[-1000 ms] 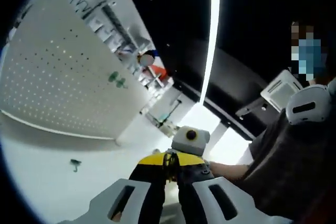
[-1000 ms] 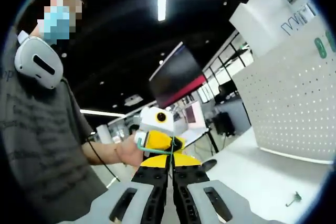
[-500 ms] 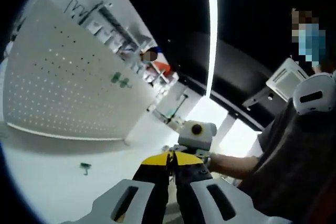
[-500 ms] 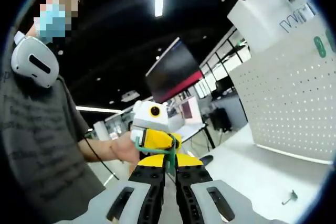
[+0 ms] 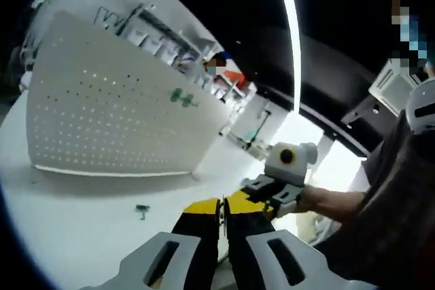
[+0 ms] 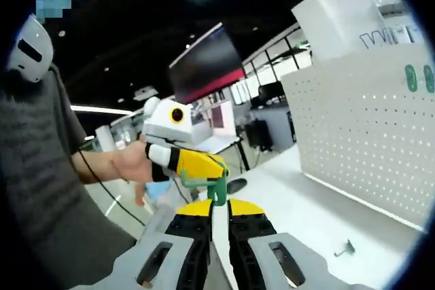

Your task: Insert the hook assembly into the mounting plate slot until the hook locks in place.

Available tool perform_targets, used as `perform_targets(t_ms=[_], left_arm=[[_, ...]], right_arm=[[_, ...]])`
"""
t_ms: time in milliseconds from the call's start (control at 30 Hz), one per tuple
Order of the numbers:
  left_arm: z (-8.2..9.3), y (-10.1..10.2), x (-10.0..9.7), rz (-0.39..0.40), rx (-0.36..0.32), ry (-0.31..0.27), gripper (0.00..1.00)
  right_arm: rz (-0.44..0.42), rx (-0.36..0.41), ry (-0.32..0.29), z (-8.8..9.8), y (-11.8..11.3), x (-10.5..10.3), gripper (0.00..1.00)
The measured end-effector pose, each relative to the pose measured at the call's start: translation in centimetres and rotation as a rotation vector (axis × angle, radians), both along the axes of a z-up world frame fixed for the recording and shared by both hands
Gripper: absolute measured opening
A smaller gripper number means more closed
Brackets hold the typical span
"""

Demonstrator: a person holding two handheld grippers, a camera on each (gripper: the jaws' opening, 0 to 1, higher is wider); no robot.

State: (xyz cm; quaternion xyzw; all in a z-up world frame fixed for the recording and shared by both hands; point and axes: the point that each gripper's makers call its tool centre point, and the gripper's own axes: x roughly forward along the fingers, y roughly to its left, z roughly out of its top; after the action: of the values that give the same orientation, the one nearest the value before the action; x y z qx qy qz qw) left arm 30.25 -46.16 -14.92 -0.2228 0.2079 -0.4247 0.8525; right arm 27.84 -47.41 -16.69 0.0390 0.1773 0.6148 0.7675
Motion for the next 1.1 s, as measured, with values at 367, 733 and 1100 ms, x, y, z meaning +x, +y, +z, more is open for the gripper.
perform_targets(t_ms=[367,733,1100], left_arm=[[-3.6,4.6,1.2,0.241,0.168,0.117,0.02],[-3.8,6.6,-0.6,0.363,0.120,0.152,0.02],[-3.0,6.3,-0.1,0.383,0.094,0.140,0.02]], right_arm=[[-0.098,-0.240,-0.197,0.4,2.7,0.0,0.09],[-0.090,-0.287,-0.180,-0.3,4.7,-0.2,0.14],[-0.159,-0.283,-0.231,1.0,4.7,0.1,0.14]])
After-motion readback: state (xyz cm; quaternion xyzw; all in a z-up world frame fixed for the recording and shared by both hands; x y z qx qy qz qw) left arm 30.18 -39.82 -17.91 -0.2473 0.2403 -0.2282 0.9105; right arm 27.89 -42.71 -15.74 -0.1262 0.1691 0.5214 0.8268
